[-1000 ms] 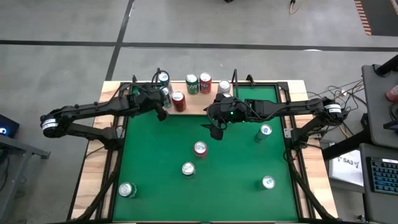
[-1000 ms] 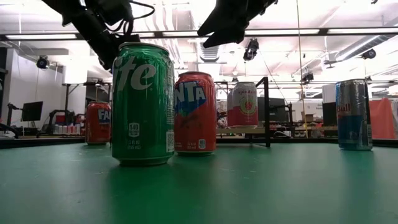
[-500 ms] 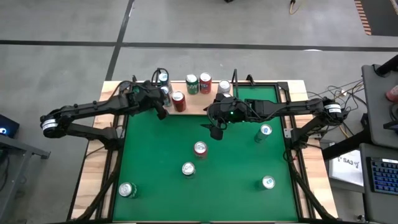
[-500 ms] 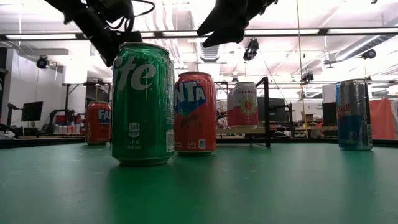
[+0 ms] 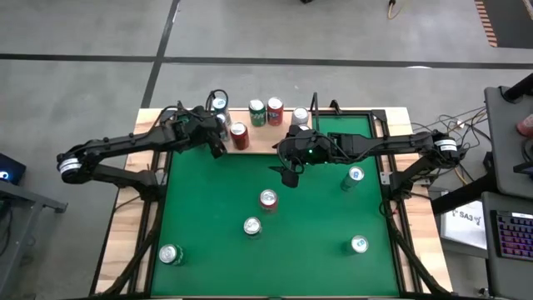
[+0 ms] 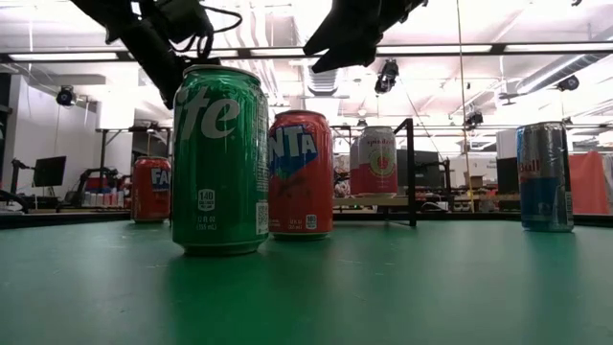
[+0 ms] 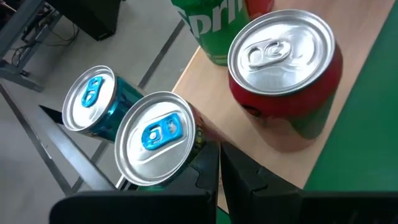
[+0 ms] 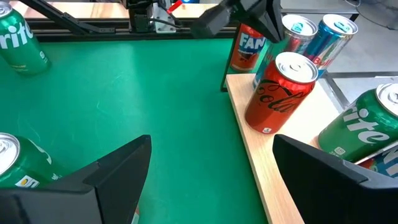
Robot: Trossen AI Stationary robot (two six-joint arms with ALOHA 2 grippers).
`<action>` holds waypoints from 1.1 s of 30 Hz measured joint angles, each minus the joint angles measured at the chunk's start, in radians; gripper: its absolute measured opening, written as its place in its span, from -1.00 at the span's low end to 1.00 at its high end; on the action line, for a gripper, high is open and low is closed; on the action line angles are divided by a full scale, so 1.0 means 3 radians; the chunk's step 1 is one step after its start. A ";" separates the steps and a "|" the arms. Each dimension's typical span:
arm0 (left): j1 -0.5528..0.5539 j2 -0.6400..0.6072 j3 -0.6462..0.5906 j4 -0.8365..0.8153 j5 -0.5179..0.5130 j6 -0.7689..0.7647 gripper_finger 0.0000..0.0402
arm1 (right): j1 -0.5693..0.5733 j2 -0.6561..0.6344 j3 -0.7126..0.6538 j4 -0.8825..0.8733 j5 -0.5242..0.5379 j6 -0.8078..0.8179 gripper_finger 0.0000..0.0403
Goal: Pick and place cans onto a shelf
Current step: Put the top left blue silver soda can on the shelf aligned with the other blue silver soda can
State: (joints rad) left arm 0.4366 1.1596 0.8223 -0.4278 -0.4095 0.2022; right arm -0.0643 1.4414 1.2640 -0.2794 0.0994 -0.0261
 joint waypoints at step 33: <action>0.0167 0.0109 0.0000 0.0328 0.0006 0.0214 -1.00 | 0.0000 0.0000 0.0000 0.0000 0.0027 -0.0013 0.62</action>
State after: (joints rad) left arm 0.4866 1.1924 0.8223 -0.3292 -0.4076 0.2665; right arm -0.0643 1.4414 1.2640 -0.2794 0.1074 -0.0300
